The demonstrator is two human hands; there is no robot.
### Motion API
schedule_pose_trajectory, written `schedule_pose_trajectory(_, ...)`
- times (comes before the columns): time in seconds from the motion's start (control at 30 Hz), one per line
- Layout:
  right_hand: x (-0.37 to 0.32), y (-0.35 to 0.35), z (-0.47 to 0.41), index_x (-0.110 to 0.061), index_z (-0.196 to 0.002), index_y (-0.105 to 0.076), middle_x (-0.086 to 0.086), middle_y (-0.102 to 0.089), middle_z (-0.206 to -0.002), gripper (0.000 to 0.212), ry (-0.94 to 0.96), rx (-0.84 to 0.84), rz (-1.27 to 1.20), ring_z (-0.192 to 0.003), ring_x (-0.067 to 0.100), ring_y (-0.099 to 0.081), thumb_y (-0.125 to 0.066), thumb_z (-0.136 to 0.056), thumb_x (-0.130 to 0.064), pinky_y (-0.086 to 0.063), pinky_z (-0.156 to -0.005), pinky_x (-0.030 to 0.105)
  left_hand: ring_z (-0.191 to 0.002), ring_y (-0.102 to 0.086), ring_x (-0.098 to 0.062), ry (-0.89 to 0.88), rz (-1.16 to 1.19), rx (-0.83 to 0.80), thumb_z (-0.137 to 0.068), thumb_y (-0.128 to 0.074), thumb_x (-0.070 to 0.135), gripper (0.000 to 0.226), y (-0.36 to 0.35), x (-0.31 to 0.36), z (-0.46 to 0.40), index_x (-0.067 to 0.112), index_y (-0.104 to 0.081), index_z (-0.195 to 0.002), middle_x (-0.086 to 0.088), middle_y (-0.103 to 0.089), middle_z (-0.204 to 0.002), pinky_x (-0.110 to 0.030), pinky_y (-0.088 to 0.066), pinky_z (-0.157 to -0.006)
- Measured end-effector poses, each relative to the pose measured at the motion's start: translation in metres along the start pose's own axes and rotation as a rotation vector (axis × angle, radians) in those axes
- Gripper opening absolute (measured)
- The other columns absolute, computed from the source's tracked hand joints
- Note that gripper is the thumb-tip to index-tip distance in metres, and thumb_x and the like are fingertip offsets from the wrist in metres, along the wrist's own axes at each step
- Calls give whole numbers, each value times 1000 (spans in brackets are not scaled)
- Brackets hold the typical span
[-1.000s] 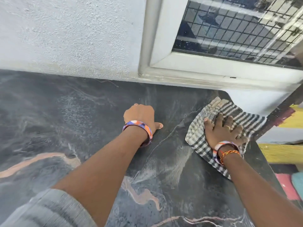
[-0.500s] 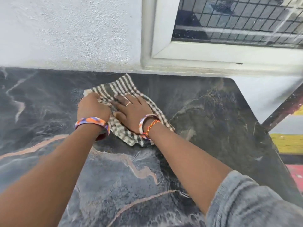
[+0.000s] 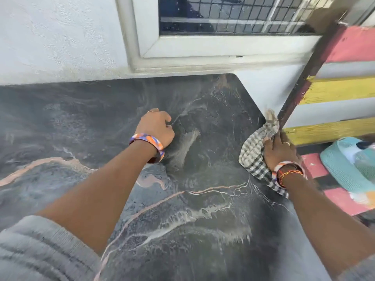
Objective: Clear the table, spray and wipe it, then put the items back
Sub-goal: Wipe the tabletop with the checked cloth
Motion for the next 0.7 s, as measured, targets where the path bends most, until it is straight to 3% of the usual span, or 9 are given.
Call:
schedule_pose_trajectory(0.13,-31,-10,17,-19,-151,-6,-4,5,-160,56,56,34,97,-147,27,4,-17,-99,-37,1,-116,54,-123,-50,-32,21,-44,28,-88,-49,8,34,16,-27,13,8,-60,-120,-14,-47,-140,-33,-38,-104)
schedule_pose_trajectory(0.23,-77,-22,40,-20,-151,-5,-5,4,-160,55,179,12,142,-147,27,4,-16,-99,-37,1,-116,56,-120,-51,-34,90,-77,65,-87,-50,7,34,37,-61,26,7,-62,-119,-15,-54,-131,-34,-40,-101)
schedule_pose_trajectory(0.37,-195,-54,100,-20,-151,-2,-4,0,-160,56,573,6,201,-147,27,0,-18,-99,-36,-2,-115,58,-120,-50,-39,248,-66,154,-87,-49,4,35,67,-108,49,3,-61,-120,-22,-55,-130,-38,-41,-99)
schedule_pose_trajectory(0.5,-276,-85,200,-22,-150,1,6,-15,-157,63,974,-16,195,-142,33,-14,-27,-97,-40,-5,-114,59,-120,-48,-45,475,-30,367,-87,-47,4,38,103,-154,84,-4,-53,-124,-33,-52,-128,-43,-39,-101)
schedule_pose_trajectory(0.6,-270,-96,245,-27,-150,-3,6,-22,-153,67,1132,-64,222,-137,32,-18,-31,-94,-50,-6,-113,56,-119,-48,-46,516,-61,384,-88,-46,4,35,109,-158,98,-7,-54,-120,-34,-52,-127,-45,-39,-100)
schedule_pose_trajectory(0.7,-228,-84,222,-32,-148,-13,4,-24,-152,68,998,-37,227,-138,30,-18,-30,-90,-61,-6,-113,56,-117,-50,-47,410,-100,321,-88,-48,8,35,95,-133,100,-6,-57,-118,-33,-54,-124,-46,-41,-97)
Point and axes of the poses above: each hand's wrist, its own z-axis away from the middle knuckle, its own y-axis out of the back of the hand, x = y × z, the point moved 9 cm from there along -z, towards the middle knuckle
